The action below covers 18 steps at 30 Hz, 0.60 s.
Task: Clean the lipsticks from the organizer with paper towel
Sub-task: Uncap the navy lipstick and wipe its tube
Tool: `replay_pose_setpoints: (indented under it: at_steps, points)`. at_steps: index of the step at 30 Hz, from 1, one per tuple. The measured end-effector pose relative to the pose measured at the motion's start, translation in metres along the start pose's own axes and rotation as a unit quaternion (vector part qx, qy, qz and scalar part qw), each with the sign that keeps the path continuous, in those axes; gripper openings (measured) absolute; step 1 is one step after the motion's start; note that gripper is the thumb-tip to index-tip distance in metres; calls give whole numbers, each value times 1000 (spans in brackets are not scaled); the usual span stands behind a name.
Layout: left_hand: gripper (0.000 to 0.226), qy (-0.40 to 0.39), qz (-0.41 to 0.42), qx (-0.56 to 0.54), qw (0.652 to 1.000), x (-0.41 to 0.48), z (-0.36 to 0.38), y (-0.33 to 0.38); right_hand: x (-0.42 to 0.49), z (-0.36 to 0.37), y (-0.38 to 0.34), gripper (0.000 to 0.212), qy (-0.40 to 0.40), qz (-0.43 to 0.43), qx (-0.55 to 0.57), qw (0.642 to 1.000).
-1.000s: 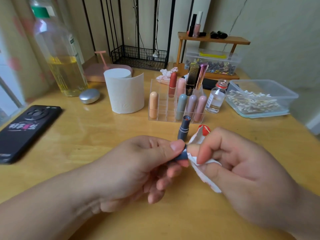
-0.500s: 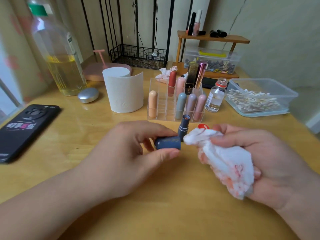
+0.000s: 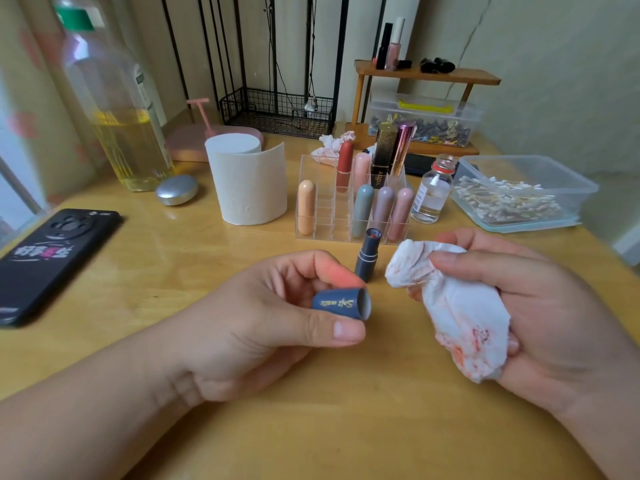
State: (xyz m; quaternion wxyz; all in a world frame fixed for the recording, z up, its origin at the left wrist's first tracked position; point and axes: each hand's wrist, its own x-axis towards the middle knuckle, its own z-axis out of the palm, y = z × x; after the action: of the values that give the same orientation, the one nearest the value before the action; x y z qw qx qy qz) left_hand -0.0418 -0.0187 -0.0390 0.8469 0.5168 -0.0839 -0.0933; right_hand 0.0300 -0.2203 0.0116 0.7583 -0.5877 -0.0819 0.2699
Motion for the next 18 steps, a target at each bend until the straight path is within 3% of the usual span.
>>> replay_pose_setpoints:
  at_steps: [6, 11, 13, 15, 18]
  points:
    - [30, -152, -26, -106, 982, 2, -8, 1, -2, 0, 2, 5, -1, -32, -12, 999]
    - [28, -178, -47, -124, 975, 2, -10, -1, 0, -2, 4, 5, -15, -41, -31, 999]
    - [26, -148, -43, -112, 982, 1, -9, 0, 0, -3, 6, 5, -18, -45, -37, 998]
    - [28, -66, -9, -45, 997, 1, -9, 3, -1, -3, 5, 5, -6, -54, -37, 998]
    - [21, 93, 40, 163, 981, 4, -16, 8, 2, -3, 3, 6, 49, -85, -28, 995]
